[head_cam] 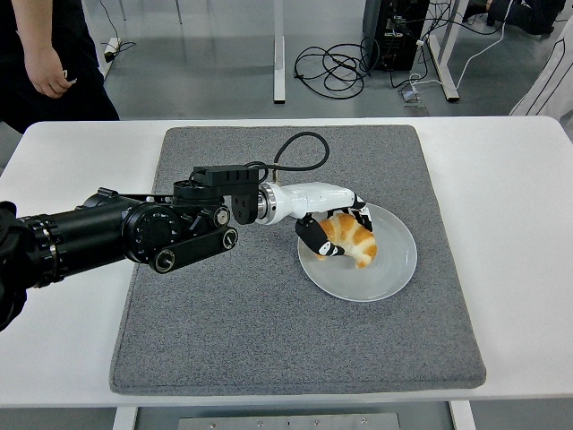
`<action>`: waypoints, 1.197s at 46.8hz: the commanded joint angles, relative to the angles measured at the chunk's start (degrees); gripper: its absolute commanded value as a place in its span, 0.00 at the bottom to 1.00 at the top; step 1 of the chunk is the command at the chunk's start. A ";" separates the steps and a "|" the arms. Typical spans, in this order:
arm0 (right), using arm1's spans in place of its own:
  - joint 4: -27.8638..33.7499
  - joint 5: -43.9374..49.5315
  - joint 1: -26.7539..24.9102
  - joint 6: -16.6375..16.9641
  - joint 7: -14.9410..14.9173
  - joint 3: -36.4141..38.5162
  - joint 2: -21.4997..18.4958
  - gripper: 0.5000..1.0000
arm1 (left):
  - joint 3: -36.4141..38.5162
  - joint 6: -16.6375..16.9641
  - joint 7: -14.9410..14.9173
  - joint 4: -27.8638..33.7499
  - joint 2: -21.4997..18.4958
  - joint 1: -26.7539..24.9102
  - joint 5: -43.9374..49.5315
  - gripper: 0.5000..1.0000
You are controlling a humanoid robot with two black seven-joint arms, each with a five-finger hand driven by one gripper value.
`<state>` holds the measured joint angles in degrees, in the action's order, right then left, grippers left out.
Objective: Place the bread on the plate
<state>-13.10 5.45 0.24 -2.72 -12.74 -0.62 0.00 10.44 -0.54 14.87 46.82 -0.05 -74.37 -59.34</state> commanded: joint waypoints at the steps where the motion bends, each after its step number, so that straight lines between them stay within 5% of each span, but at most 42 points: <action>1: 0.00 0.00 -0.06 0.00 0.00 0.00 0.00 1.00 | -0.07 0.02 -0.02 -0.06 0.05 0.10 0.01 0.00; 3: 0.00 0.00 -0.06 0.00 0.00 0.00 0.00 1.00 | -0.16 0.11 -0.02 -0.06 0.05 0.10 0.10 0.00; 28: 0.00 0.00 0.02 0.00 0.00 0.09 0.00 1.00 | -0.16 0.11 -0.19 -0.15 0.05 1.06 6.17 0.73; 56: 0.00 0.00 0.02 0.00 0.00 0.09 0.00 1.00 | -1.56 -0.07 -0.19 -0.15 -0.48 0.27 6.78 0.90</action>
<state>-13.10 5.45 0.27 -2.72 -12.75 -0.53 0.00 9.78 -0.45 14.68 46.66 -0.14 -73.97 -52.94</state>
